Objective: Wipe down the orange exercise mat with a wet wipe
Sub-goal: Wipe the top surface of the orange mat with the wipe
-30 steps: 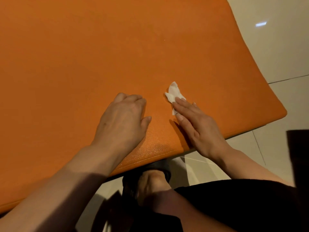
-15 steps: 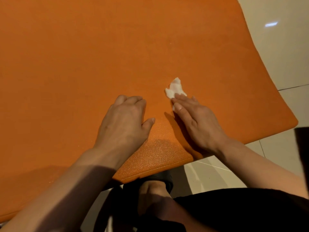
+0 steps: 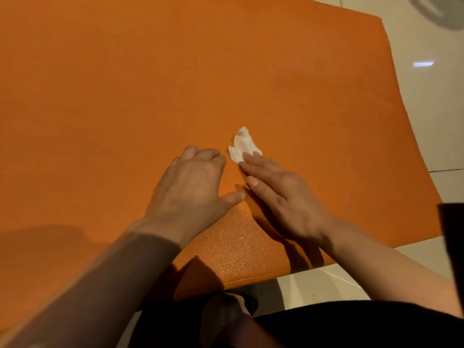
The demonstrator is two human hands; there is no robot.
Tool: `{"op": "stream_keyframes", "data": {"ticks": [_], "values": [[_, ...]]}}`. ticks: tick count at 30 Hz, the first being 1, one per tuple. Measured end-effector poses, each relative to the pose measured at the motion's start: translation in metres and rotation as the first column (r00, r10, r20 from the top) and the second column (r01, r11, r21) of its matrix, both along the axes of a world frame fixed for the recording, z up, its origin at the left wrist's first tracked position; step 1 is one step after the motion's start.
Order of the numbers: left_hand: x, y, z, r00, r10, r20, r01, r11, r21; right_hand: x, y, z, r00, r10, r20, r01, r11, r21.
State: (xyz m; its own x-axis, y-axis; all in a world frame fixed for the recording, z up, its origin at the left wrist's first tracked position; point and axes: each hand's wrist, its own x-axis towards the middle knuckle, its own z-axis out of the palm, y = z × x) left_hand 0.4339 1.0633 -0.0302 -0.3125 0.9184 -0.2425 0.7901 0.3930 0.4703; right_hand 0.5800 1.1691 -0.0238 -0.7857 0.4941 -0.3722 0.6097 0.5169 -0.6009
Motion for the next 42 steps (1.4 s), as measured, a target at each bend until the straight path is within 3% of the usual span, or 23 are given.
{"op": "stream_keyframes", "data": {"ticks": [2,7,9,14,20,22,27,32,36,39,42], "values": [[-0.003,0.004,-0.003,1.000,0.013,0.018,-0.012,1.000,-0.019,-0.006,0.008,-0.004,0.996,0.085,-0.008,-0.085,0.995,-0.044],[-0.010,0.018,-0.010,1.000,0.027,0.006,-0.027,0.997,-0.067,-0.008,0.057,-0.015,0.993,-0.023,0.113,0.013,0.996,0.088],[-0.015,0.025,-0.014,0.999,0.039,-0.001,-0.039,0.997,-0.071,-0.011,0.054,-0.017,0.996,-0.028,0.081,0.023,0.998,0.064],[-0.028,0.041,-0.024,0.997,0.070,-0.010,-0.071,0.995,-0.076,-0.032,0.045,-0.024,0.964,0.266,0.015,-0.265,0.964,-0.034],[-0.045,0.065,-0.031,0.997,0.079,-0.017,-0.080,0.994,-0.079,-0.043,0.103,-0.043,0.990,0.116,0.075,-0.128,0.975,0.184],[-0.052,0.074,-0.034,0.997,0.075,-0.019,-0.076,0.995,-0.067,-0.045,0.096,-0.043,0.993,0.116,0.036,-0.120,0.981,0.153],[-0.063,0.094,-0.040,0.996,0.077,-0.038,-0.078,0.996,-0.031,-0.062,0.106,-0.054,0.953,0.302,-0.024,-0.295,0.941,0.165],[-0.072,0.113,-0.044,0.998,0.042,-0.055,-0.042,0.999,-0.002,-0.074,0.137,-0.065,0.981,0.193,0.033,-0.194,0.929,0.314],[-0.084,0.128,-0.049,0.998,0.035,-0.061,-0.033,0.999,0.036,-0.076,0.120,-0.067,0.969,0.233,-0.082,-0.207,0.947,0.247],[-0.093,0.139,-0.052,0.997,0.029,-0.067,-0.025,0.998,0.050,-0.088,0.140,-0.070,0.953,0.304,-0.004,-0.291,0.919,0.267],[-0.102,0.147,-0.053,0.996,0.015,-0.084,-0.009,0.998,0.064,-0.106,0.170,-0.070,0.981,0.190,0.046,-0.194,0.921,0.338]]}}
